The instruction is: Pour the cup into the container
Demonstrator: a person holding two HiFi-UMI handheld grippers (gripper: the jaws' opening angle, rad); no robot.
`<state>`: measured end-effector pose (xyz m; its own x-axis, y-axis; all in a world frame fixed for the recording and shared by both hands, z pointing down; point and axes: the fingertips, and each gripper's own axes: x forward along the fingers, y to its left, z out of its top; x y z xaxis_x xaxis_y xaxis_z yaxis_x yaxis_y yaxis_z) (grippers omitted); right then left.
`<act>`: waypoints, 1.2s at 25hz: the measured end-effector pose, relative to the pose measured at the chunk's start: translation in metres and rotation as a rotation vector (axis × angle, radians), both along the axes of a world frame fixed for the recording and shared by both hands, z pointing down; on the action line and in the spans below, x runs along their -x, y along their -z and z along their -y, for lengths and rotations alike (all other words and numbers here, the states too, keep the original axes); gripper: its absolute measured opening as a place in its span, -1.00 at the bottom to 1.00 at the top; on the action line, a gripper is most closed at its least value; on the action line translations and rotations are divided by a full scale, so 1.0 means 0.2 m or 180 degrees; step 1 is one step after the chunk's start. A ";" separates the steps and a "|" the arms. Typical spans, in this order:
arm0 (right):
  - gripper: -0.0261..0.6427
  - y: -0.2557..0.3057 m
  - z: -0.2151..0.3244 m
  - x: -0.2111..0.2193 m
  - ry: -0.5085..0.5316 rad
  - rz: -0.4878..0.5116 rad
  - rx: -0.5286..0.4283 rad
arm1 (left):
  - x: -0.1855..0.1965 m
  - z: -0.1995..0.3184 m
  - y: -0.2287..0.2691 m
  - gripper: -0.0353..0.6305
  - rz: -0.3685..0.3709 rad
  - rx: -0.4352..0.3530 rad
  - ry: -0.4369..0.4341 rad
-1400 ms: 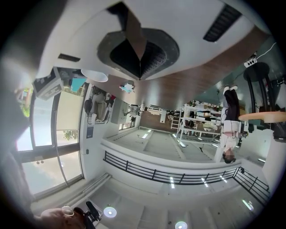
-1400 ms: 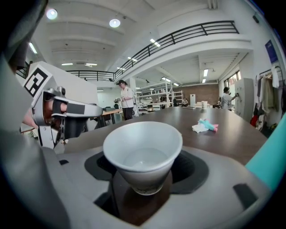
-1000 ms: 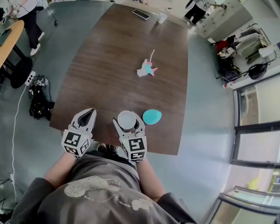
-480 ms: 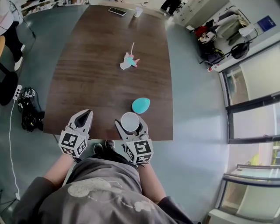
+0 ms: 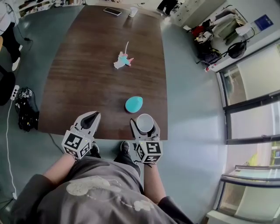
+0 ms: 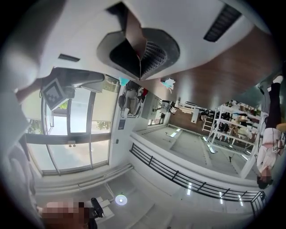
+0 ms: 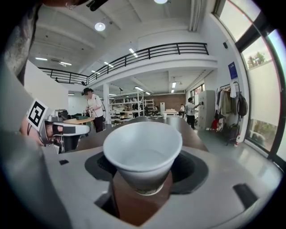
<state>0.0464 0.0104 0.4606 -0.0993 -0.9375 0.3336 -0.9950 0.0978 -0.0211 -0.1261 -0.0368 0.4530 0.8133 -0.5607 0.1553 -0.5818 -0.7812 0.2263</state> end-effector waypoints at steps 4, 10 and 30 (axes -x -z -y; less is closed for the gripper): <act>0.01 -0.02 0.02 -0.14 0.0103 -0.0009 0.0019 | -0.11 0.01 0.03 -0.87 -0.0038 -0.0120 0.0226; 0.01 -0.02 0.07 -0.41 0.0355 0.0014 -0.0007 | -0.39 -0.05 0.05 -0.87 -0.0067 -0.0239 0.0465; 0.01 -0.13 0.11 -0.74 0.0976 0.0340 0.0119 | -0.87 -0.09 -0.17 0.01 0.0377 -0.0078 0.0388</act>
<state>0.1942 -0.0122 0.4873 -0.4114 -0.8457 0.3398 -0.9112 0.3899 -0.1329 0.0479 -0.0192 0.4873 0.7159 -0.6588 0.2312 -0.6940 -0.7077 0.1322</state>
